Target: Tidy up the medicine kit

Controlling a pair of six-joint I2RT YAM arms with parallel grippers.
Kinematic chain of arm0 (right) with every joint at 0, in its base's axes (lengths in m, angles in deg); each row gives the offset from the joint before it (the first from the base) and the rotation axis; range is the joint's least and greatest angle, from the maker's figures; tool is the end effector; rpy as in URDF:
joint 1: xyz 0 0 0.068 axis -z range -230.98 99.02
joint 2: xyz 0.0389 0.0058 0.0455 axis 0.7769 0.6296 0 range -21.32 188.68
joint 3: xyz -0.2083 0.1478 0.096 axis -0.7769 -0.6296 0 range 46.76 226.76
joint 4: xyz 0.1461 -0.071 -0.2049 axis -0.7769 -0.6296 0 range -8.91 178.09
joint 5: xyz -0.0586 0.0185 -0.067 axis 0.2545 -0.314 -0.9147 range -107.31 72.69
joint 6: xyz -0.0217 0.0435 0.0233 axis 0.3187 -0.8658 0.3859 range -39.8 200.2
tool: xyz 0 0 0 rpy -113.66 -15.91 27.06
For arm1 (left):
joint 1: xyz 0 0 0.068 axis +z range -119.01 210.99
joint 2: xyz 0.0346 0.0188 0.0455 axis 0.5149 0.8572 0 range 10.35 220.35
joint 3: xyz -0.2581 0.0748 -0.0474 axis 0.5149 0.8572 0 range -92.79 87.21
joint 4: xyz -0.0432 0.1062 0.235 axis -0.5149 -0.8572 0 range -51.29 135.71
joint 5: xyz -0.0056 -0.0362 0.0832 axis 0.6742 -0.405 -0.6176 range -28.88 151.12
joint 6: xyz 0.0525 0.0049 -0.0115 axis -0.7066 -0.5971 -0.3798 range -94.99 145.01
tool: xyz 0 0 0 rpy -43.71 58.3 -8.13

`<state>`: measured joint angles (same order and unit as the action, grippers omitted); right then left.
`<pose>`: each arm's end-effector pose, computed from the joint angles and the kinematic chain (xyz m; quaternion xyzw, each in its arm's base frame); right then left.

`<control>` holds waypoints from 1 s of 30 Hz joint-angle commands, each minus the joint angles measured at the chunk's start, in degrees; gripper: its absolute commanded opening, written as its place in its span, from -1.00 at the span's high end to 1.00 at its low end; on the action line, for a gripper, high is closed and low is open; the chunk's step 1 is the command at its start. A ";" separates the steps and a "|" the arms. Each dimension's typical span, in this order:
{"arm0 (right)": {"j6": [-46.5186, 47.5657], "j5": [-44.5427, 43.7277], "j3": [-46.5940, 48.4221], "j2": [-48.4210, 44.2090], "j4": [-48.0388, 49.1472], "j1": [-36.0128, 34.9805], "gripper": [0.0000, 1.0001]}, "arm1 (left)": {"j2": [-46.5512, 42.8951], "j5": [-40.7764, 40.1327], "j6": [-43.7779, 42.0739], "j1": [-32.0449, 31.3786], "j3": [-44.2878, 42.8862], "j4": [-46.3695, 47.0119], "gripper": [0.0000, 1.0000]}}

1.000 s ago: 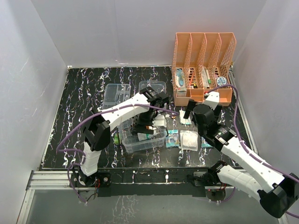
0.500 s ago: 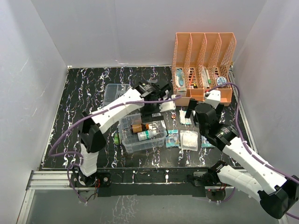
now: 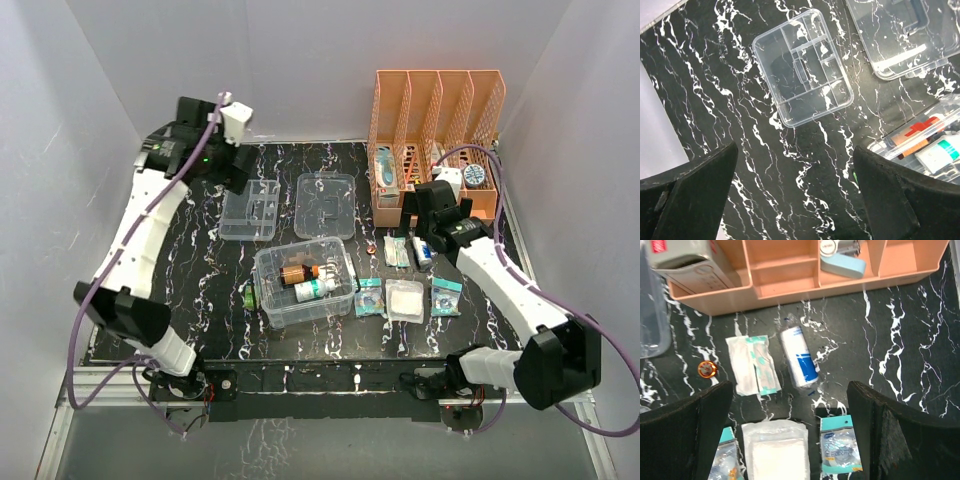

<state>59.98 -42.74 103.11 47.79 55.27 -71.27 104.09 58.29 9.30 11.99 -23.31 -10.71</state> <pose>0.2420 0.0732 0.2889 0.0827 0.9031 -0.0635 0.4166 0.3210 -0.1086 0.4353 0.2598 0.8666 0.0101 0.4259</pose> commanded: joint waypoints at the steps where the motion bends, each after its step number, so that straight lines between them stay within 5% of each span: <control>1: 3.98 4.36 4.82 1.44 -3.86 3.73 -0.94 | -6.73 7.60 6.03 5.09 4.25 3.37 -0.97; 8: 7.82 7.61 4.91 3.48 -5.59 5.16 -0.89 | -10.65 14.51 11.91 12.58 12.44 8.11 -0.97; 17: 7.75 15.66 1.17 5.61 -8.48 6.58 -0.80 | -8.86 19.25 12.67 13.46 14.00 8.17 -0.97; 30: -4.46 14.78 -3.33 5.54 -7.85 0.20 -0.67 | -6.14 20.74 11.42 13.47 12.77 6.49 -0.97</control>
<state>61.53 -25.76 102.55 54.74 46.05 -68.87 97.84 77.22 21.13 25.26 -9.29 -3.59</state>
